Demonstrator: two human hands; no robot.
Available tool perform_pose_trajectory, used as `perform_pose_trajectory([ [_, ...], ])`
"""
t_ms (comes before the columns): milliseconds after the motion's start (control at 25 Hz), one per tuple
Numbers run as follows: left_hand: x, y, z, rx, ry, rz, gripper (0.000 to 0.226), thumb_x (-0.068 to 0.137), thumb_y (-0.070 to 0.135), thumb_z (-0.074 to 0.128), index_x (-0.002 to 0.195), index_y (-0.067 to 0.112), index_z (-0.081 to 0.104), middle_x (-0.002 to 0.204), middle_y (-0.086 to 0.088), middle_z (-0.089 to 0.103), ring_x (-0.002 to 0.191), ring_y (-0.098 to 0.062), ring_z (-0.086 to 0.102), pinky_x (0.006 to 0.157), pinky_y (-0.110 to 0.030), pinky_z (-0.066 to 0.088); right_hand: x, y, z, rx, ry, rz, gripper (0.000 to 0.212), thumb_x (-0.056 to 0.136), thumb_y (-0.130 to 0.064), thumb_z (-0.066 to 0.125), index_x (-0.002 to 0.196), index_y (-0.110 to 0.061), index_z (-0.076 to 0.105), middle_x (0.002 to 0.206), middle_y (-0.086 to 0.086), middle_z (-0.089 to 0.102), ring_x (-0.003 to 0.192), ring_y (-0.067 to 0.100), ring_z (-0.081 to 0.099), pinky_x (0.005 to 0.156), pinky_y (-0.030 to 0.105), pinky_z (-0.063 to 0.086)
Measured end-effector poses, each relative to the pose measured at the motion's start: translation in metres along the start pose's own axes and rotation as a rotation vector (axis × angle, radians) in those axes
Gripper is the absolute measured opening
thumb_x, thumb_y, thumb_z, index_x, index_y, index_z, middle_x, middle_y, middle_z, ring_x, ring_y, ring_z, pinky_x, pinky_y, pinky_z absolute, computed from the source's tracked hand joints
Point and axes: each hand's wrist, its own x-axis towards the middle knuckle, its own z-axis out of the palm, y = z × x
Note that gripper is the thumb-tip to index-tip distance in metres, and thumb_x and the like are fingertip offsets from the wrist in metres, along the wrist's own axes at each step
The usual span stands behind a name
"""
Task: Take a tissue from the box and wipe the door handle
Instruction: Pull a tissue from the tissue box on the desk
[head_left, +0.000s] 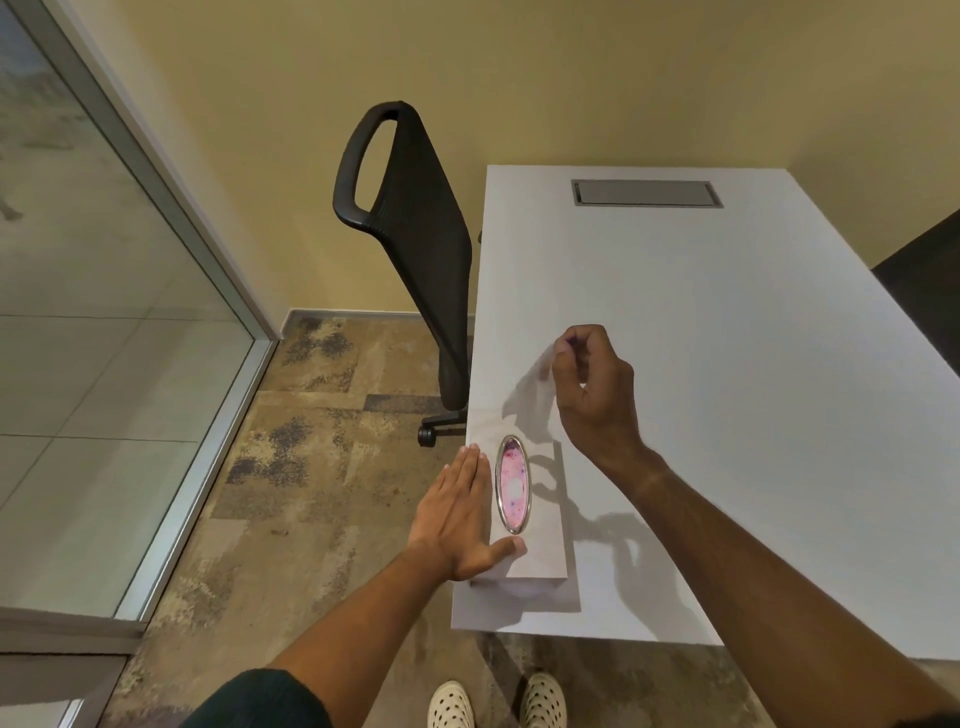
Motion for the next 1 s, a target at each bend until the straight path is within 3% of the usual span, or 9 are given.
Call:
perform_pose_trajectory([
  [120,-0.007,-0.001,-0.005,-0.018,0.013,-0.036,0.125,0.073,0.093,0.012,0.156,0.003,-0.011,0.164,-0.016,-0.018,0.153,-0.028,-0.017,0.127,-0.043,0.0,0.008,-0.005,0.008,0.035,-0.03,0.049,0.019,0.099,-0.027,0.043,0.107,-0.011,0.05,0.081,-0.007,0.055,0.065,0.006,0.056,0.057,0.004,0.044],
  [200,-0.013,-0.002,-0.007,-0.043,0.034,-0.047,0.129,0.067,0.096,0.004,0.157,0.004,-0.011,0.164,-0.015,-0.018,0.153,-0.027,-0.017,0.127,-0.043,-0.001,0.013,-0.005,0.012,0.109,-0.062,0.168,0.009,0.104,-0.026,0.039,0.109,-0.02,0.043,0.086,-0.011,0.051,0.073,0.01,0.057,0.062,0.009,0.049],
  [320,-0.021,-0.004,-0.005,-0.068,0.059,-0.051,0.136,0.06,0.1,-0.01,0.157,0.003,-0.01,0.164,-0.015,-0.018,0.153,-0.026,-0.017,0.126,-0.042,-0.003,0.016,0.005,0.013,0.309,-0.131,0.493,0.013,0.107,-0.031,0.031,0.116,-0.023,0.037,0.105,-0.004,0.049,0.097,0.018,0.057,0.073,0.031,0.058],
  [400,-0.024,-0.007,-0.001,-0.053,0.056,-0.066,0.136,0.06,0.099,-0.013,0.156,0.003,-0.013,0.163,-0.015,-0.02,0.152,-0.025,-0.02,0.126,-0.041,-0.004,0.015,0.018,0.014,0.409,-0.137,0.775,0.025,0.105,-0.027,0.029,0.124,-0.014,0.038,0.119,0.01,0.05,0.105,0.03,0.057,0.075,0.044,0.059],
  [520,-0.025,-0.009,0.003,-0.05,0.049,-0.101,0.133,0.061,0.099,-0.012,0.156,0.005,-0.016,0.162,-0.013,-0.024,0.151,-0.024,-0.024,0.125,-0.04,-0.007,0.007,0.032,0.013,0.539,-0.177,1.09,0.037,0.106,-0.026,0.029,0.132,-0.003,0.042,0.12,0.022,0.057,0.095,0.033,0.062,0.061,0.036,0.055],
  [640,-0.027,-0.008,0.004,-0.053,0.05,-0.12,0.131,0.061,0.099,-0.011,0.155,0.008,-0.018,0.162,-0.012,-0.025,0.151,-0.024,-0.024,0.125,-0.039,-0.009,-0.002,0.041,0.009,0.783,-0.254,1.226,0.042,0.103,-0.043,0.042,0.129,-0.009,0.044,0.121,0.018,0.058,0.104,0.031,0.063,0.078,0.04,0.056],
  [760,-0.028,-0.007,0.001,-0.03,0.069,-0.137,0.123,0.065,0.097,-0.007,0.15,0.01,-0.025,0.162,-0.012,-0.027,0.15,-0.024,-0.026,0.125,-0.041,-0.009,-0.003,0.046,0.008,0.857,-0.331,1.134,0.038,0.091,-0.012,0.067,0.126,-0.003,0.053,0.128,0.022,0.055,0.112,0.033,0.059,0.08,0.036,0.059],
  [840,-0.028,-0.006,-0.003,-0.01,0.102,-0.155,0.118,0.068,0.095,-0.005,0.148,0.011,-0.029,0.16,-0.013,-0.03,0.149,-0.025,-0.028,0.125,-0.041,-0.01,-0.002,0.048,0.011,0.606,-0.414,0.97,0.039,0.085,0.006,0.066,0.123,0.0,0.057,0.126,0.022,0.057,0.115,0.036,0.056,0.084,0.036,0.057],
  [1000,-0.027,-0.005,-0.018,0.008,0.167,-0.179,0.118,0.07,0.094,-0.006,0.149,0.009,-0.028,0.157,-0.014,-0.033,0.15,-0.026,-0.028,0.124,-0.04,-0.012,-0.004,0.045,0.015,0.198,-0.41,0.539,0.009,0.092,-0.007,0.063,0.097,-0.012,0.069,0.095,0.01,0.067,0.093,0.022,0.064,0.072,0.022,0.055],
])
